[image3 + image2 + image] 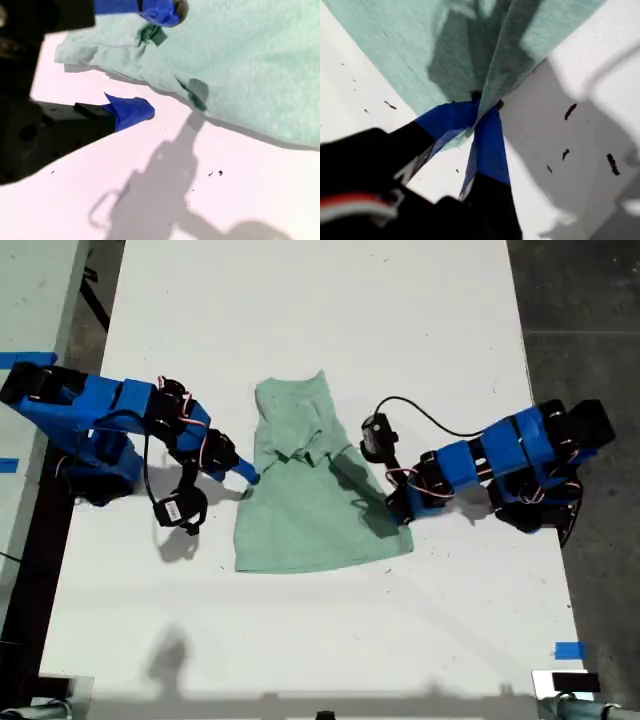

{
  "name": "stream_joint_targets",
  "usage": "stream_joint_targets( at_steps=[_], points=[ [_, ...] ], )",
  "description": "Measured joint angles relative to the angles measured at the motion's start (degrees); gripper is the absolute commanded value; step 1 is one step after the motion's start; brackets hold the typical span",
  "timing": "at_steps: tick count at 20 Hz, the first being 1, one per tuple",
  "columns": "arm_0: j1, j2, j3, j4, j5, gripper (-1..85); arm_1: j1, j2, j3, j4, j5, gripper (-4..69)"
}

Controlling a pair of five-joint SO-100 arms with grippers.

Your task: Fold tshirt

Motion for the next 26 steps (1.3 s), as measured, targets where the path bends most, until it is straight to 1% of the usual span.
stream_joint_targets(
  at_steps=[2, 3, 4, 11, 13, 17, 18, 20, 22, 23, 26],
  points=[
    [0.0, 0.0, 0.0, -0.09, 0.0, 25.8, -0.18, 0.0, -7.29, 6.86, -0.26, -1.1],
    [0.0, 0.0, 0.0, -0.26, 0.0, 25.8, -0.18, -0.18, -10.99, 9.32, -0.26, -1.1],
    [0.0, 0.0, 0.0, -0.53, 0.0, 25.8, -0.18, -0.79, -14.24, 10.37, -0.18, -1.1],
    [0.0, 0.0, 0.0, -0.97, -0.09, 26.0, -0.18, -19.78, -33.84, 9.58, 2.2, -1.1],
    [0.0, 0.0, 0.0, -0.97, -0.35, 26.2, -0.09, -25.14, -36.39, 7.03, 4.22, -1.2],
    [0.0, 0.0, 0.0, -1.14, -0.35, 26.4, 0.7, -31.38, -36.91, -1.14, 7.56, -1.2],
    [0.0, 0.0, 0.0, -1.14, -0.35, 26.4, 0.7, -31.9, -37.97, -2.02, 7.91, -1.2],
    [0.0, 0.0, 0.0, -1.14, -0.35, 26.4, 0.7, -32.61, -41.48, -1.23, 7.82, -1.2],
    [0.0, 0.0, 0.0, -1.58, -0.35, 26.5, 0.79, -32.43, -46.67, 3.08, 6.77, -1.2],
    [0.0, 0.0, 0.0, -1.85, -0.35, 26.5, 0.79, -32.7, -47.46, 3.87, 6.59, -1.2],
    [0.0, 0.0, 0.0, -2.29, -0.35, 26.6, 0.79, -36.56, -47.64, 3.25, 6.59, -1.2]
  ],
)
